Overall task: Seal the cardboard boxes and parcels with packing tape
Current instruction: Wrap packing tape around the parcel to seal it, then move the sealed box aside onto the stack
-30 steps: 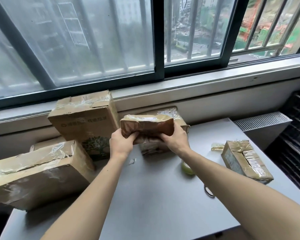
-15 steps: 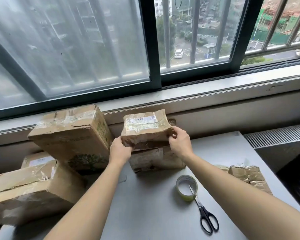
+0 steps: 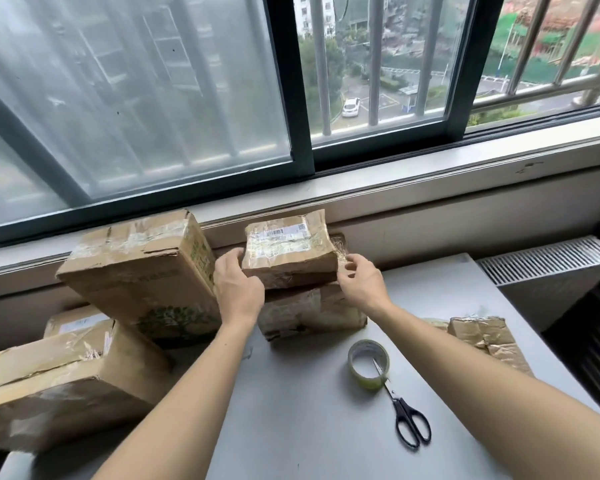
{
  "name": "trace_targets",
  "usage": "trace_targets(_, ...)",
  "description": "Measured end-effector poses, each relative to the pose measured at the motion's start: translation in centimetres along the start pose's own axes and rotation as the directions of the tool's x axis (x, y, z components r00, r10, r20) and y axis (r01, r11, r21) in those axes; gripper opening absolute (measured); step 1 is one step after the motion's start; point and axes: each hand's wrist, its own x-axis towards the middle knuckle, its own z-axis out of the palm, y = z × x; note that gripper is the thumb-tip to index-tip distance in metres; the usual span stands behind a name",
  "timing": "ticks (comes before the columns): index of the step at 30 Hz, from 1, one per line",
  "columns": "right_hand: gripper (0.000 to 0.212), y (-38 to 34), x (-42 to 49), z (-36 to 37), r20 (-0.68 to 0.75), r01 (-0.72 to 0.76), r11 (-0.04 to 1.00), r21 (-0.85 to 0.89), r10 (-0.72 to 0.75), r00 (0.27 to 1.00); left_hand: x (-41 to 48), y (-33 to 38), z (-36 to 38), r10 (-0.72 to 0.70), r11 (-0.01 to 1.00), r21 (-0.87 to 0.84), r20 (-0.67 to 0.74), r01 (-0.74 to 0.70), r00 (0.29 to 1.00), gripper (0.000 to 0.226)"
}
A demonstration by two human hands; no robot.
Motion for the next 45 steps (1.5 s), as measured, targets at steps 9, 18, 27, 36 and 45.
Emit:
trace_targets(9,0.038,5.7,-8.3,-4.9,-0.138,-0.141,0.964,-0.225,0.112,0.984,-7.9,1.8,4.3,0.416,0.885,-0.283,0.129,-0.369,0.9,0.034)
trace_targets(18,0.045,10.7,-9.5,-10.7,-0.186,-0.202,0.88,-0.43,0.132,0.974,-13.1,3.8,10.1,0.324,0.943,-0.241,0.512,-0.229,0.796,0.021)
trace_targets(27,0.099,16.2,-7.5,-13.9,-0.115,-0.309,0.652,-0.692,0.322,0.94,-17.3,6.0,13.1,0.133,0.991,-0.06,0.624,-0.123,0.77,0.02)
trace_targets(36,0.077,15.9,-7.1,-15.4,-0.157,-0.25,0.804,-0.539,0.195,0.968,-17.9,8.9,13.1,0.075,0.997,-0.026,0.599,-0.074,0.797,0.02)
trace_targets(45,0.075,9.6,-7.1,-14.1,-0.048,-0.029,0.999,-0.044,0.027,0.998,-17.6,11.4,11.2,-0.033,0.984,-0.112,0.638,0.135,0.769,0.097)
